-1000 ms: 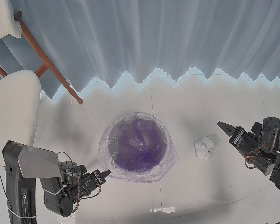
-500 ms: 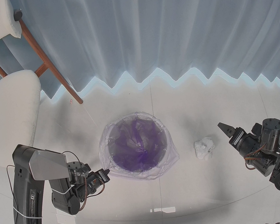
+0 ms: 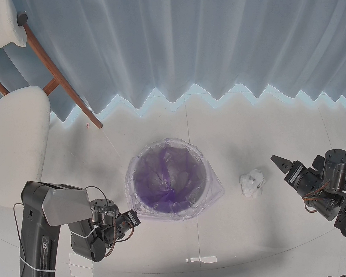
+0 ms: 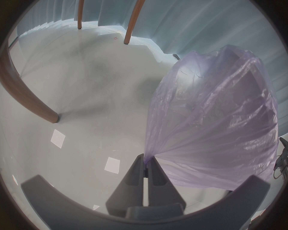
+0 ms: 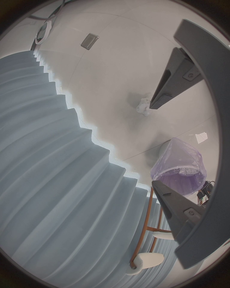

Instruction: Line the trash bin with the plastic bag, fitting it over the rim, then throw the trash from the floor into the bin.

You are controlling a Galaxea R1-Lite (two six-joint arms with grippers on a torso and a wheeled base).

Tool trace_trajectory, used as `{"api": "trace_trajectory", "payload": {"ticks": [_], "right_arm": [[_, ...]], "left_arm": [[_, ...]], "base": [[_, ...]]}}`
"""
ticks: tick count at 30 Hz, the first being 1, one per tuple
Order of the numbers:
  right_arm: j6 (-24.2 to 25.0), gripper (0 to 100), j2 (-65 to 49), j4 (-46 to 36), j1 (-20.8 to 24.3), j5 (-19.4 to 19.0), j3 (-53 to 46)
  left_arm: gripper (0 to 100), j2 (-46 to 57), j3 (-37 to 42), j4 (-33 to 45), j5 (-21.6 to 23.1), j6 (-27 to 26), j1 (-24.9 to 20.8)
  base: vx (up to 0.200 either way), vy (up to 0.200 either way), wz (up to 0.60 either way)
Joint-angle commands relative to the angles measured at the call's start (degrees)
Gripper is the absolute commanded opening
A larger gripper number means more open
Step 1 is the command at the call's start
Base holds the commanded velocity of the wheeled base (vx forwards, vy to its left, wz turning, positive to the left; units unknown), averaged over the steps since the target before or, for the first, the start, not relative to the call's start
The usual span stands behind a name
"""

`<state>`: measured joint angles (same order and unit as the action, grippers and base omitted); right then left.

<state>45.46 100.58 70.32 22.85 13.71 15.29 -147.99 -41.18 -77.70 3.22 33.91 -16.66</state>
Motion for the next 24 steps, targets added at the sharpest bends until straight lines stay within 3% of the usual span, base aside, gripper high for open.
{"api": "trace_trajectory", "payload": {"ticks": [1, 7, 8, 15, 24], "right_arm": [[-0.02, 100, -0.21, 0.09, 0.01, 0.00, -0.26], [-0.02, 100, -0.21, 0.35, -0.08, 0.00, -0.79], [-0.02, 100, -0.21, 0.35, -0.08, 0.00, -0.79], [0.16, 100, 0.14, 0.52, -0.08, -0.09, -1.58], [0.07, 100, 0.40, 0.61, 0.18, -0.09, -3.95]], "left_arm": [[0, 0.07, 0.05, -0.43, 0.03, 0.19, -0.30], [0, 0.25, 5.67, -7.90, 0.56, 0.10, -0.56], [100, 0.51, 6.99, -8.17, 0.56, 0.10, -0.83], [100, 2.71, 12.18, -11.24, 0.12, 0.45, -0.83], [100, 15.72, 20.88, -11.15, 2.23, 0.63, -0.74]], "base": [[0.000, 0.000, 0.00], [0.000, 0.000, 0.00], [0.000, 0.000, 0.00], [0.000, 0.000, 0.00], [0.000, 0.000, 0.00]]}}
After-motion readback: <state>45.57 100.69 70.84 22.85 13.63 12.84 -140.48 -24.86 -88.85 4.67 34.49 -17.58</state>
